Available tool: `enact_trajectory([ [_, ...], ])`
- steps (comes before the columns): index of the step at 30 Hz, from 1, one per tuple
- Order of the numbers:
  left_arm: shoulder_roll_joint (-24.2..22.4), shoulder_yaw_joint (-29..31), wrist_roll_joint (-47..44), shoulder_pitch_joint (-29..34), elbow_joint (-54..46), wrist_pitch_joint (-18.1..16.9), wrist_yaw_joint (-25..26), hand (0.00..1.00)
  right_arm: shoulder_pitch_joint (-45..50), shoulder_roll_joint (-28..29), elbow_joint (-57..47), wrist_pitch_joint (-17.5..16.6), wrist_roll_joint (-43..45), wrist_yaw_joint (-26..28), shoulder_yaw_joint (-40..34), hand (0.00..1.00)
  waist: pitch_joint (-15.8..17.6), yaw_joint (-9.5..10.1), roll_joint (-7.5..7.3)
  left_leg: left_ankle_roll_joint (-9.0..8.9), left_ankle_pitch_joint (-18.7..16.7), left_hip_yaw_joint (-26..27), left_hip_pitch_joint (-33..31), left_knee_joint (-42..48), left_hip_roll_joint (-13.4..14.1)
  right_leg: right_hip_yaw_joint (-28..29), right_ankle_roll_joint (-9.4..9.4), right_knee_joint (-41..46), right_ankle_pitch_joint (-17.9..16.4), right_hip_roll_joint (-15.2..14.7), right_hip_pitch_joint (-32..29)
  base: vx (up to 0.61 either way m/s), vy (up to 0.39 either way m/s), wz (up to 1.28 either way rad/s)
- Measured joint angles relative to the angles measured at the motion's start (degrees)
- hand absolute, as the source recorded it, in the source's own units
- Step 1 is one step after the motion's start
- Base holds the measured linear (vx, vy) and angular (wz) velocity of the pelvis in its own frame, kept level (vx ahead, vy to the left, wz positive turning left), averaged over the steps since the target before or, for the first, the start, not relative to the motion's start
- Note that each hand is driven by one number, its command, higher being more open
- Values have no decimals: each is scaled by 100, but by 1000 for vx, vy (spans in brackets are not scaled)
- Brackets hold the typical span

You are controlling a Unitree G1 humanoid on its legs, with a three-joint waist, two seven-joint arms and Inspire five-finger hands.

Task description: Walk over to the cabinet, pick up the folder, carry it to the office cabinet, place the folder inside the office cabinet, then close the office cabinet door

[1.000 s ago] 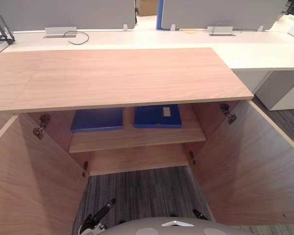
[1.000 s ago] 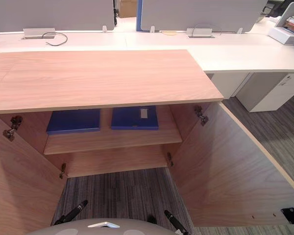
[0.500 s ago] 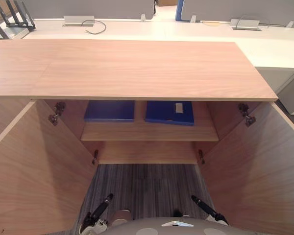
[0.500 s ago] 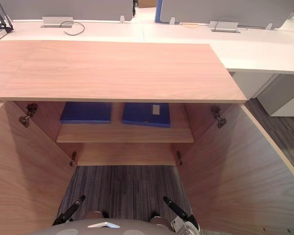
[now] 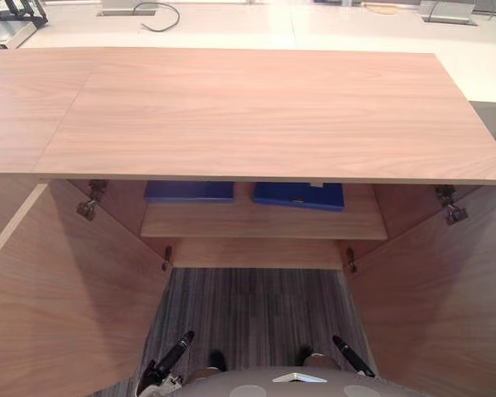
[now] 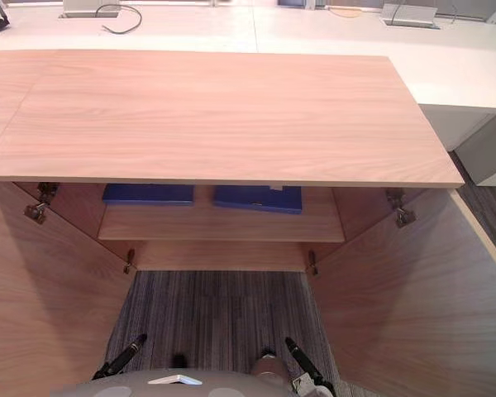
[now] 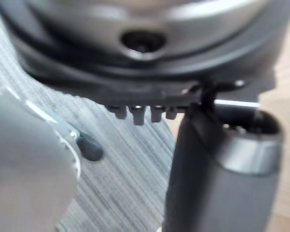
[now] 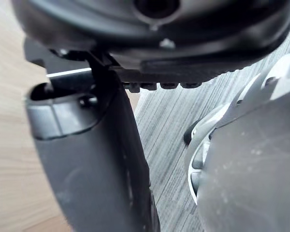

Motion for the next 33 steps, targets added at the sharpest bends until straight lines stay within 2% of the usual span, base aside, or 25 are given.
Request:
enact_trajectory([
  [6, -49, 192, 1, 6, -59, -3, -21, 100, 47, 61, -121, 8, -216, 95, -1, 100, 71, 42, -42, 0, -1, 244, 348, -117, -136, 220, -4, 160, 5, -80, 79, 42, 44, -17],
  [13, -228, 632, -7, 13, -225, 7, -118, 100, 99, 74, -227, 54, -219, 204, -53, 100, 109, 105, -7, -11, -10, 438, 660, -103, -102, 278, -10, 465, -4, -93, 139, 1, -34, -12],
  [17, -272, 677, -4, -61, -233, 7, -131, 100, 102, 75, -369, 120, -213, 209, 11, 100, 282, 141, 10, -14, -30, 528, 936, -90, -126, 279, -9, 582, -8, -174, 324, -57, -39, -8],
  [19, -263, 674, -2, -61, -234, 4, -138, 100, 75, 74, -399, 123, -212, 197, 101, 100, 292, 146, -8, -13, -30, 565, 958, -90, -164, 280, 1, 681, -15, -231, 290, -86, -24, -10],
  [20, -247, 661, 15, -65, -236, 3, -135, 100, 76, 75, -423, 140, -215, 196, 198, 100, 330, 145, -55, -12, -29, 613, 1009, -92, -222, 263, 66, 716, -57, -300, 290, -77, -20, -17],
  [22, -206, 666, 95, -81, -235, -7, -124, 100, 76, 79, -433, 175, -216, 195, 236, 100, 338, 156, -122, 21, -43, 705, 1021, -98, -310, 96, 183, 628, -134, -410, 320, -126, -28, -24],
  [23, -195, 664, 144, -101, -224, -6, -105, 100, 83, 79, -449, 183, -219, 198, 227, 100, 340, 196, -124, 130, -86, 806, 998, -76, -336, -67, 193, 542, -138, -449, 328, -169, -35, -32],
  [25, -189, 663, 194, -104, -209, 0, -74, 100, 137, 79, -440, 213, -200, 203, 197, 100, 356, 198, -118, 204, -255, 874, 866, 211, -291, -100, 211, 588, -99, -480, 278, -148, -41, -31],
  [26, -197, 672, 221, -90, -148, 2, -71, 100, 230, 27, -502, 224, -203, 192, 154, 100, 354, 210, -1, 239, -303, 939, 823, 342, -192, 73, 102, 796, -98, -438, 157, -100, -53, -17],
  [27, -182, 701, 225, -82, -105, 4, -70, 100, 353, 11, -562, 225, -212, 204, 153, 100, 355, 202, -1, 247, -315, 950, 787, 500, -102, 246, -158, 1593, -292, -518, -69, -71, -58, -8],
  [28, -184, 721, 226, -65, -103, 7, -67, 100, 428, 5, -562, 225, -218, 211, 158, 100, 347, 187, 1, 227, -331, 943, 770, 569, -41, 320, -232, 1973, -344, -563, -137, -24, -83, 11],
  [29, -193, 852, 250, -49, -105, 12, -98, 100, 532, 10, -515, 230, -218, 218, 136, 100, 331, 151, -13, 162, -369, 913, 711, 719, 92, 425, -248, 2425, -348, -641, -152, -2, -90, 8],
  [30, -195, 949, 252, -26, -105, 18, -115, 100, 532, 7, -474, 227, -219, 217, 64, 100, 313, 155, -44, 115, -379, 918, 693, 760, 140, 470, -253, 2463, -309, -682, -129, 10, -191, -9],
  [31, -163, 1142, 265, 71, -112, 27, -148, 100, 533, 24, -377, 225, -250, 224, -24, 100, 195, 160, -210, -15, -407, 964, 615, 831, 139, 505, -204, 2158, 61, -739, -76, 32, -226, -47],
  [32, -82, 1211, 278, 137, 29, 39, -155, 100, 514, 2, -196, 214, -404, 247, -264, 100, 60, 218, -301, -43, -370, 968, 615, 662, 126, 418, -148, 1798, -173, -564, -13, 43, -217, -59],
  [33, -88, 1213, 296, 150, 137, 56, -160, 100, 510, -50, -140, 189, -446, 248, -365, 100, 13, 254, -196, -22, -316, 894, 600, 535, 136, 417, -160, 1556, -181, -474, 24, 39, -123, -70],
])
